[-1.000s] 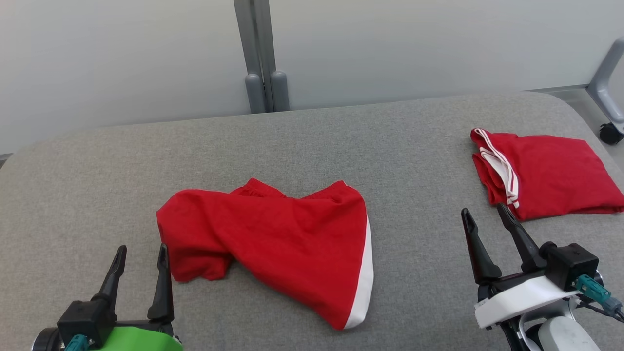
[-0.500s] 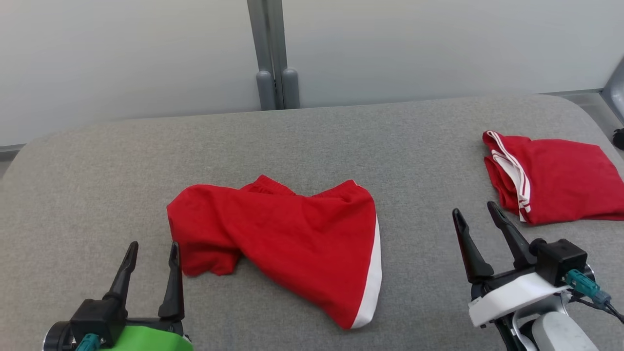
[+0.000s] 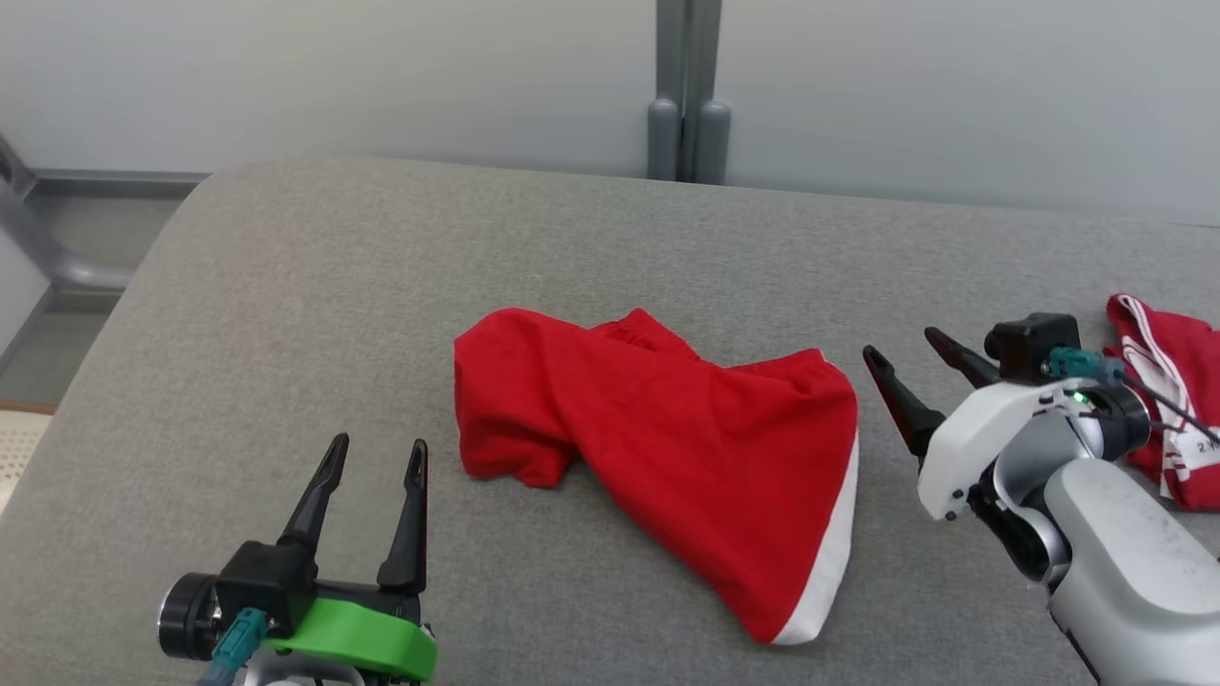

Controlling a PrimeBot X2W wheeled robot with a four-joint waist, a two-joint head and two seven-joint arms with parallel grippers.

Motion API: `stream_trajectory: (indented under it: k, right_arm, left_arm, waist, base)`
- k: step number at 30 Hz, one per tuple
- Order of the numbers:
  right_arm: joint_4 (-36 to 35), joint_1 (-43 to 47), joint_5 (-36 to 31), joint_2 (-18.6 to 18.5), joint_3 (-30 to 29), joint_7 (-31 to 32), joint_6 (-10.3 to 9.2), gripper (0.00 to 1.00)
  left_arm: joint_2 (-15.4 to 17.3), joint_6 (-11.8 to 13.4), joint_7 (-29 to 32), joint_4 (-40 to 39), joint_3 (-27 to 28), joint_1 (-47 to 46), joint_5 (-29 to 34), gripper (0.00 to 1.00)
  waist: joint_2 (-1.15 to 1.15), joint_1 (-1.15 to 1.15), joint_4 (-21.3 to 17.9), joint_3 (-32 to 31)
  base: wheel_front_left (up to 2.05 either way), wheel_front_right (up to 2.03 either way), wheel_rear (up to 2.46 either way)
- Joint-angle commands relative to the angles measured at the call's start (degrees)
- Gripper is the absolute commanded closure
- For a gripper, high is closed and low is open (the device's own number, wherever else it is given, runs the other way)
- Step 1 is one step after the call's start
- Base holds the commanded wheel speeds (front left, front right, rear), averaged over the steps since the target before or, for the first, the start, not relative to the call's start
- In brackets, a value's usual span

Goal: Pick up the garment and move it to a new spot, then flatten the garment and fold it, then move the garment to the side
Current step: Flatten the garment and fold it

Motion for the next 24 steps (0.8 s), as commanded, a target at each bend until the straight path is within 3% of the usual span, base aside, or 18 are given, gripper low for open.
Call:
stream_trajectory:
  k: [1, 7, 14, 21, 24]
  right_arm:
    - [1.00, -1.99, 1.15, -0.69, 0.63, 1.47, -0.01, 0.00]
    - [8.48, -8.08, 4.34, -2.91, 2.20, 7.78, -0.01, 0.00]
    - [18.03, -11.67, 8.62, -2.59, 2.13, 17.34, -0.01, 0.00]
    - [21.54, -13.40, 9.59, -2.33, 2.85, 18.49, -0.01, 0.00]
    - [22.13, -14.00, 10.47, -1.89, 3.35, 17.31, -0.01, 0.93]
  left_arm:
    - [-0.56, -0.31, -0.13, 0.38, 0.24, -1.19, 0.75, 0.00]
    - [-2.84, -1.78, -0.13, 1.14, 0.86, -2.78, 1.93, 0.00]
    - [-5.80, -3.71, -0.13, 1.00, 3.59, -3.01, 2.86, 0.00]
    - [-7.82, -5.77, -0.13, 1.30, 5.92, -3.39, 3.73, 0.00]
    - [-8.34, -6.46, -0.13, 1.41, 6.69, -3.47, 4.33, 0.00]
  waist:
    - [0.00, 0.00, 5.42, 3.07]
    - [0.00, 0.00, 10.35, 5.26]
    - [0.00, 0.00, 13.96, 6.42]
    - [0.00, 0.00, 14.98, 7.57]
    - [0.00, 0.00, 14.76, 7.94]
  base:
    - [0.00, 0.00, 0.00]
    - [0.00, 0.00, 0.00]
    - [0.00, 0.00, 0.00]
    - [0.00, 0.00, 0.00]
    - [0.00, 0.00, 0.00]
